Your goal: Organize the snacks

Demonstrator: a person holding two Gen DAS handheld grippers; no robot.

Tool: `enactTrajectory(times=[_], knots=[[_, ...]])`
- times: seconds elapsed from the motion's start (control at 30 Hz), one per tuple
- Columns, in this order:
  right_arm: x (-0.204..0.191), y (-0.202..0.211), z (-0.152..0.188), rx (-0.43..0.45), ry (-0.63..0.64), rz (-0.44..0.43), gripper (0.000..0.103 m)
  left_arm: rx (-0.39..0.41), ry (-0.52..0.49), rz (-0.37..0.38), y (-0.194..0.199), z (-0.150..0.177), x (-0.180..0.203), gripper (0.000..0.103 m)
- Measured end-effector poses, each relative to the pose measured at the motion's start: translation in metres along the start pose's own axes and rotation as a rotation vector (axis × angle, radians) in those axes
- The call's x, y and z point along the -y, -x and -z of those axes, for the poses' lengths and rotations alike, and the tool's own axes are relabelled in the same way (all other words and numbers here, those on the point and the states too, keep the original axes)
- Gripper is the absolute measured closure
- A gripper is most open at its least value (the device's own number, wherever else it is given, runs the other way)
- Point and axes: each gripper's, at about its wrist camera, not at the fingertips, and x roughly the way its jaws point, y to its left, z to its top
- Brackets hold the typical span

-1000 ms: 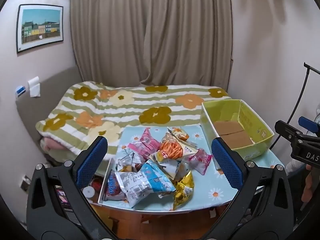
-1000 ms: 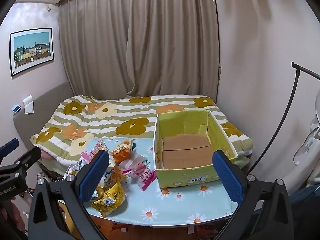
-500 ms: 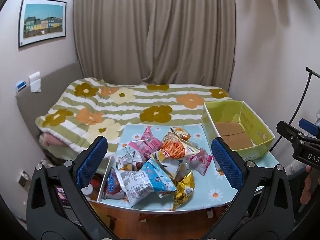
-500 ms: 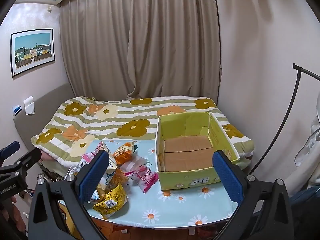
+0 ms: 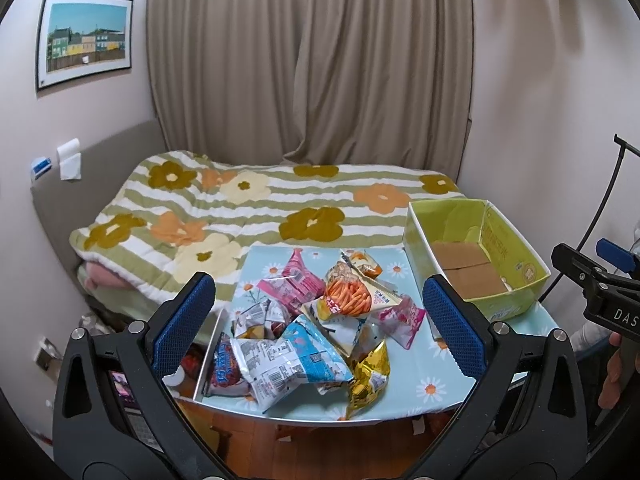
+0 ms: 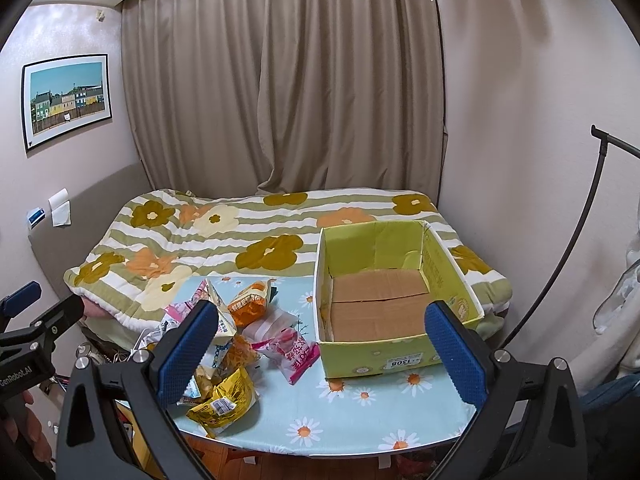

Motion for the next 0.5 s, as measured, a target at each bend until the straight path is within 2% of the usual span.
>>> enactTrajectory(times=[0.5], knots=[[-0.0016, -0.0029, 0.0027, -0.006, 0.009, 0.000, 0.001, -0.004, 0.005, 0.005, -0.0022, 0.0031, -0.0016, 0.000]])
